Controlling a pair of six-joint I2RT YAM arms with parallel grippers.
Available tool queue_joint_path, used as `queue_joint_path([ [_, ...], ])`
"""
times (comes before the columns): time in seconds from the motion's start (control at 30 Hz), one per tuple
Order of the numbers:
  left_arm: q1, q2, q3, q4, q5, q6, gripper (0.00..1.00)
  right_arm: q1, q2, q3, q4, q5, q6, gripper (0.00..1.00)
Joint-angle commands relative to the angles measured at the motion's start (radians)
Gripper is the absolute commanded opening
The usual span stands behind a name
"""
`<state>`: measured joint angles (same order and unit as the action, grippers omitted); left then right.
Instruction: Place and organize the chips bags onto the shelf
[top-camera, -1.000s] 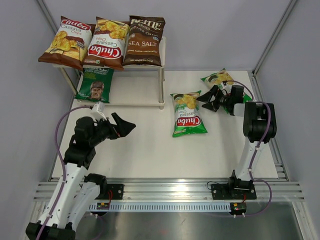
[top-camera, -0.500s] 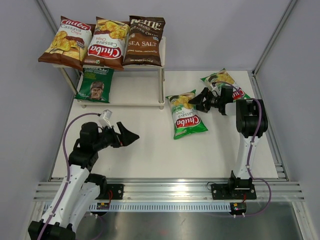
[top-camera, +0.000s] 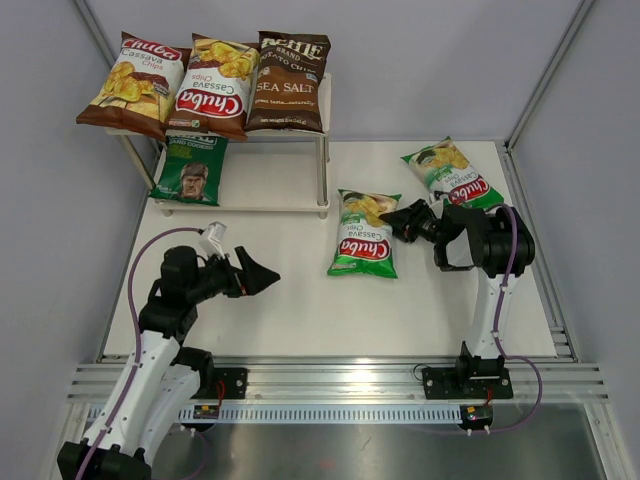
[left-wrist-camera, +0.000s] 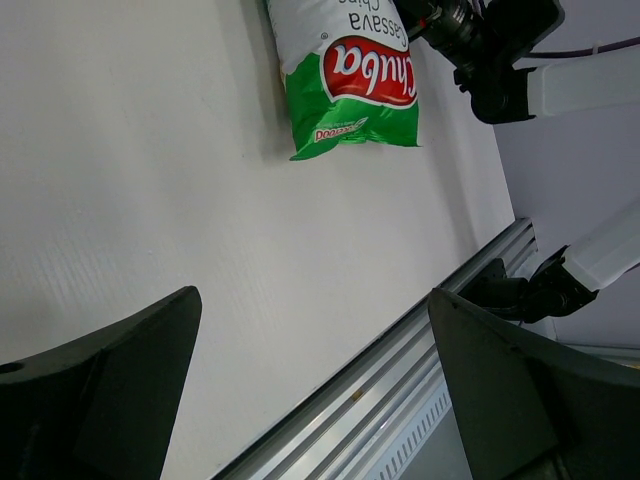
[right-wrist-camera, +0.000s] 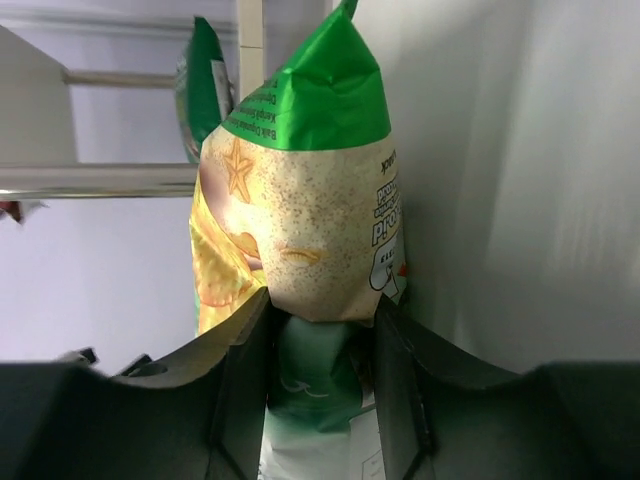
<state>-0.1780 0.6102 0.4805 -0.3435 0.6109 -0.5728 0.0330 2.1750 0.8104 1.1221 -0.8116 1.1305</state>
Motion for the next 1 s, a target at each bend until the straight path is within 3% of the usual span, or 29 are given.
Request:
queue_joint_path([
  [0.0,-0.005,-0.009,-0.006,0.037,0.026,0.005,0.99,0.01,0.015,-0.062,0.367,0.095,0.178,0.22],
  [0.13,-0.009,-0.004,-0.034,0.087,0.01,-0.034,0.99,0.015,-0.032,-0.15,0.438,0.199,0.244,0.11],
  [0.3,-0.05,0.036,-0.065,0.17,-0.034,-0.079,0.99,0.016,-0.176,-0.223,0.438,0.281,0.239,0.09],
  [0.4,-0.078,0.062,-0.108,0.28,-0.068,-0.181,0.99,0.027,-0.256,-0.264,0.438,0.33,0.253,0.09],
  [0.63,-0.156,0.158,-0.235,0.758,-0.147,-0.409,0.99,0.056,-0.366,-0.324,0.438,0.42,0.337,0.08],
  [0.83,-0.241,0.258,-0.269,1.028,-0.27,-0.524,0.99,0.102,-0.494,-0.367,0.429,0.5,0.359,0.08],
  [0.97,-0.307,0.327,-0.247,1.112,-0.365,-0.538,0.99,0.162,-0.618,-0.41,0.407,0.603,0.387,0.08],
])
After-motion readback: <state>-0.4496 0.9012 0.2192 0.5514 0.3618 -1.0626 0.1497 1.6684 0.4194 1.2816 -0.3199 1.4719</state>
